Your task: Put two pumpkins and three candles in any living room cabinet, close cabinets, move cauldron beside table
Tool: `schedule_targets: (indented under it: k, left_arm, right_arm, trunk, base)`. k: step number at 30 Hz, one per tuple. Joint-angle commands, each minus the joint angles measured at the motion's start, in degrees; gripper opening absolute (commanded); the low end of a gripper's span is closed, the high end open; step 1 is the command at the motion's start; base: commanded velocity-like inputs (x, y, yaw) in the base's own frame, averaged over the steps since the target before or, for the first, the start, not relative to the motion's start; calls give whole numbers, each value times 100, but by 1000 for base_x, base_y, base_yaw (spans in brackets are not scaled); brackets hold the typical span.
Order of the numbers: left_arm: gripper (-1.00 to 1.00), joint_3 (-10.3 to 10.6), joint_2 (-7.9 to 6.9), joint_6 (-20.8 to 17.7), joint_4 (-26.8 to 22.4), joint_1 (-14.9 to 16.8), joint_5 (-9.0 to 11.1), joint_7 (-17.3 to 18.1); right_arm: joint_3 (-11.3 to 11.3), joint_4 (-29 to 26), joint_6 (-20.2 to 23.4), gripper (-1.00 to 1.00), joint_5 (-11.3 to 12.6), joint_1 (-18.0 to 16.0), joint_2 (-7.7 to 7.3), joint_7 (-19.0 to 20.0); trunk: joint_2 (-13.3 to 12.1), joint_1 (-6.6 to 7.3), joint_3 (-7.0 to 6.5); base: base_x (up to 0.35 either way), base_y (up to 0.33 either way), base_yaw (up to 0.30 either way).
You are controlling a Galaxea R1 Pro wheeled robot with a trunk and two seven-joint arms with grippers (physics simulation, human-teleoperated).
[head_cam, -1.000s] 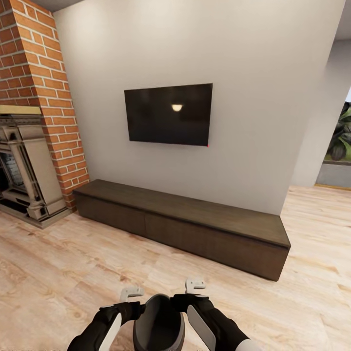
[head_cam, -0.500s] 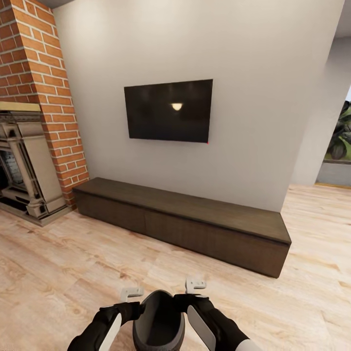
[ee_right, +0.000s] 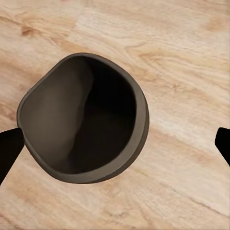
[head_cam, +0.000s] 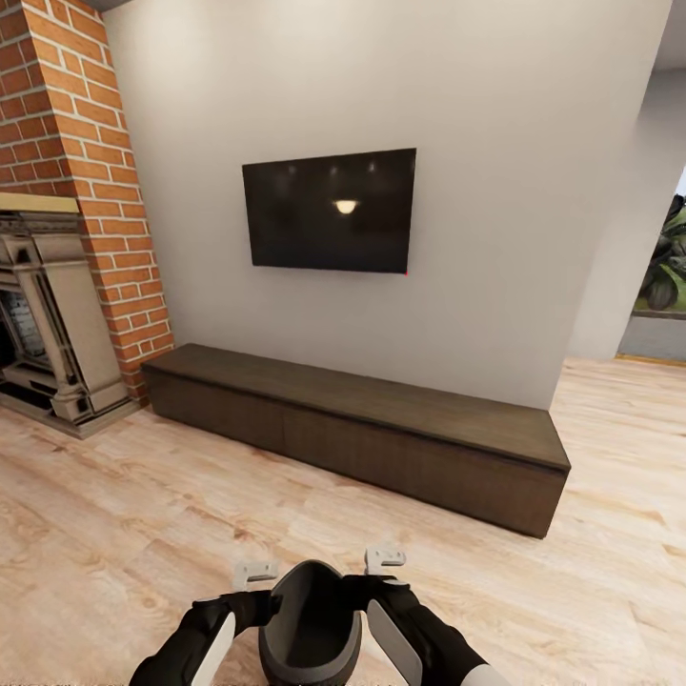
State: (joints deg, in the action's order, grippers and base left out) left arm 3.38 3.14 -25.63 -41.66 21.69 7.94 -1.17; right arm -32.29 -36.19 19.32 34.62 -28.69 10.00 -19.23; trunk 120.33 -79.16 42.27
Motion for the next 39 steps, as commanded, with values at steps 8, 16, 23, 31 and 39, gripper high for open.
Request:
schedule_targets:
  k: [8, 16, 23, 31, 39]
  left_arm:
    - [100, -11, -25, -22, -24, 2, 54, -23]
    - [100, -27, -50, -16, -16, 6, 60, -24]
    - [100, -37, -111, -5, -12, 25, 95, 24]
    - [100, -40, -270, -19, -9, 36, 137, 92]
    - [100, -43, -410, -20, -14, 41, 202, 241]
  right_arm:
    - [1, 165, -12, 100, 44, -5, 0, -46]
    - [20, 250, -151, 100, 52, -5, 0, -54]
    - [21, 278, -190, 100, 48, -5, 0, -49]
    - [16, 279, -281, 100, 46, -5, 0, -23]
    - [12, 279, -314, 100, 45, -5, 0, -19]
  trunk:
    - [325, -175, 150]
    - [646, -351, 294]
    - [927, -505, 420]
    - [1248, -681, 563]
    - [1569, -856, 707]
  base:
    - [0, 0, 0]
    - [0, 0, 0]
    - [0, 0, 0]
    - [0, 0, 0]
    - [0, 0, 0]
